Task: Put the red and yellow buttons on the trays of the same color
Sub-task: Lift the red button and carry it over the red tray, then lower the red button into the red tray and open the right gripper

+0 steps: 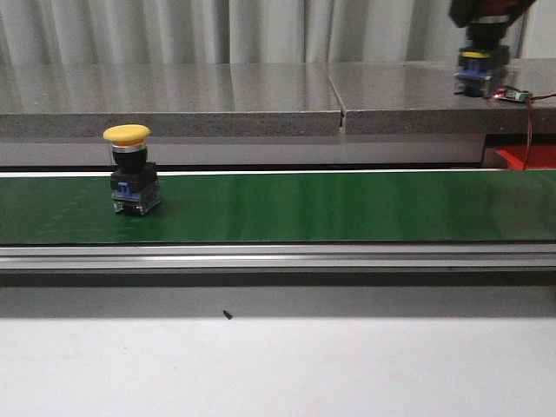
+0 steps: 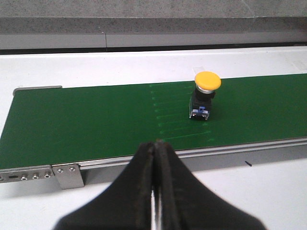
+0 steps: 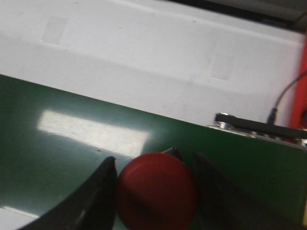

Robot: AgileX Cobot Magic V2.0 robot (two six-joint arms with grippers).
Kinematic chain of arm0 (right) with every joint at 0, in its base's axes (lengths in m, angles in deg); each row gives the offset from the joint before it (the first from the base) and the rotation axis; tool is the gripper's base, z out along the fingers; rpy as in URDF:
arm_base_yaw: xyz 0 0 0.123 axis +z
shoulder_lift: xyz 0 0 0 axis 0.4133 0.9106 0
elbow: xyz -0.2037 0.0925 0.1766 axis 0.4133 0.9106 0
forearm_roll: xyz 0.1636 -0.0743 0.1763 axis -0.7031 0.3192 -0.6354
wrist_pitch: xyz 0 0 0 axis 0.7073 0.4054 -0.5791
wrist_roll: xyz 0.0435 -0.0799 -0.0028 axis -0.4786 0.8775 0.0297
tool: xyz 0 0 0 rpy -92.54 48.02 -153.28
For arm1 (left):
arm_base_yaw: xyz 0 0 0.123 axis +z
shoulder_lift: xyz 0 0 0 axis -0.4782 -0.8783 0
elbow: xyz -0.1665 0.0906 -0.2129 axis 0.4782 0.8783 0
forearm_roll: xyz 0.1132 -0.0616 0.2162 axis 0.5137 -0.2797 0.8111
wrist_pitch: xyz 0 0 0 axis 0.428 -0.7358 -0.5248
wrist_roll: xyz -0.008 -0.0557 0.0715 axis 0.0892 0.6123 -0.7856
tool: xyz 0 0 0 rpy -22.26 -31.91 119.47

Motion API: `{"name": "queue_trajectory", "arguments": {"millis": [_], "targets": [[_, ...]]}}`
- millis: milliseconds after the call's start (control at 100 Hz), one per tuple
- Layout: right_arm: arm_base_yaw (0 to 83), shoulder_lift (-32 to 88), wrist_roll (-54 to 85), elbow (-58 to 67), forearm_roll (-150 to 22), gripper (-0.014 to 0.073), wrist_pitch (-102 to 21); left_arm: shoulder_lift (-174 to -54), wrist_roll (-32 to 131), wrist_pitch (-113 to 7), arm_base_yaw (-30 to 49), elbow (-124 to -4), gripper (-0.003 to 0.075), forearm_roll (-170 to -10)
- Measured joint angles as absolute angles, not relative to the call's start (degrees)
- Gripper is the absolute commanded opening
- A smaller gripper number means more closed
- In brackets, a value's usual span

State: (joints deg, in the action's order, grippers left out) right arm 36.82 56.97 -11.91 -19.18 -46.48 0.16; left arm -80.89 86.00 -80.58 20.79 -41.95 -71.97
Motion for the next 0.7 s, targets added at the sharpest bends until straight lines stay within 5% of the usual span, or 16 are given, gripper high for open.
{"name": "queue_trajectory", "arguments": {"millis": [700], "targets": [[5.3,54.6,-12.0,-17.5,-49.3,0.0132,-2.7,-80.9,86.0,-80.6,20.8,-41.9,-0.0019,-72.0]]}}
